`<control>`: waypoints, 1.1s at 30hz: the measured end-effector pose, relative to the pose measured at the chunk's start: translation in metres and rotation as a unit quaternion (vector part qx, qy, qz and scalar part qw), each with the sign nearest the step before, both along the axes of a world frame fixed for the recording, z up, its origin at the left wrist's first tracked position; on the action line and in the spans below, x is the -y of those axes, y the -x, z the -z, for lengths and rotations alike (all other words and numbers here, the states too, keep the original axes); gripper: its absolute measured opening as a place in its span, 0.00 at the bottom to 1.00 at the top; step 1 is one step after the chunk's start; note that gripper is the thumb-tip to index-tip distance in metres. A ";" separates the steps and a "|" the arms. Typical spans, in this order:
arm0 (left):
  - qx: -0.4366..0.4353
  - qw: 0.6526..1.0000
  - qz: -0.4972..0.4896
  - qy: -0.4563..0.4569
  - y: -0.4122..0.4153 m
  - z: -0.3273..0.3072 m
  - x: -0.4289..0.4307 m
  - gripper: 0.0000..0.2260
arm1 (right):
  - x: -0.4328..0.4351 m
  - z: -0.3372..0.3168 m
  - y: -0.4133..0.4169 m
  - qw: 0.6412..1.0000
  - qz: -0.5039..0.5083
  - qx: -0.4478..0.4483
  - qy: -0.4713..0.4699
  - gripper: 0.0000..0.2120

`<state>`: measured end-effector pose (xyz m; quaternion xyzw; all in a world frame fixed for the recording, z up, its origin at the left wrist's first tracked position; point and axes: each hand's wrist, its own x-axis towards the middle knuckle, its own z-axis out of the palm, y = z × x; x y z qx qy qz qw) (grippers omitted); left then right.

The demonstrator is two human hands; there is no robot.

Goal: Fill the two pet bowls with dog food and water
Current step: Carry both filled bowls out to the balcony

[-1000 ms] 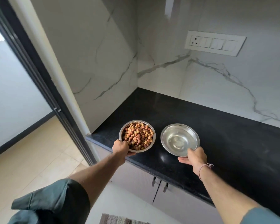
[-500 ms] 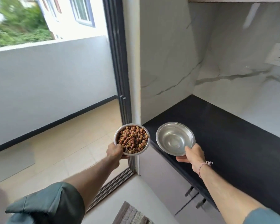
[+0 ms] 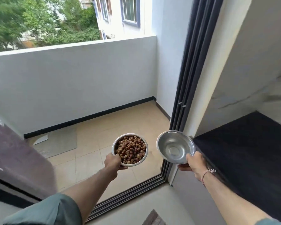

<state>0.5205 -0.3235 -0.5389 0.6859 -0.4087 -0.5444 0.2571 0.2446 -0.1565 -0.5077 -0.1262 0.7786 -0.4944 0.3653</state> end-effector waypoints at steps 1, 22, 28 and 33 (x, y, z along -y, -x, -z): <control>-0.001 1.000 -0.004 0.000 -0.011 0.001 0.008 0.13 | 0.012 0.003 -0.007 1.000 -0.003 0.003 0.000 0.16; -0.049 0.984 -0.168 -0.018 -0.100 0.022 0.279 0.15 | 0.357 0.033 -0.065 0.992 -0.122 0.029 0.005 0.19; -0.062 0.978 -0.201 -0.015 -0.095 0.017 0.367 0.13 | 0.463 0.040 -0.058 0.987 -0.158 0.034 0.004 0.19; -0.057 0.977 -0.205 -0.023 -0.089 0.019 0.448 0.14 | 0.549 0.051 -0.054 0.984 -0.177 0.036 -0.002 0.18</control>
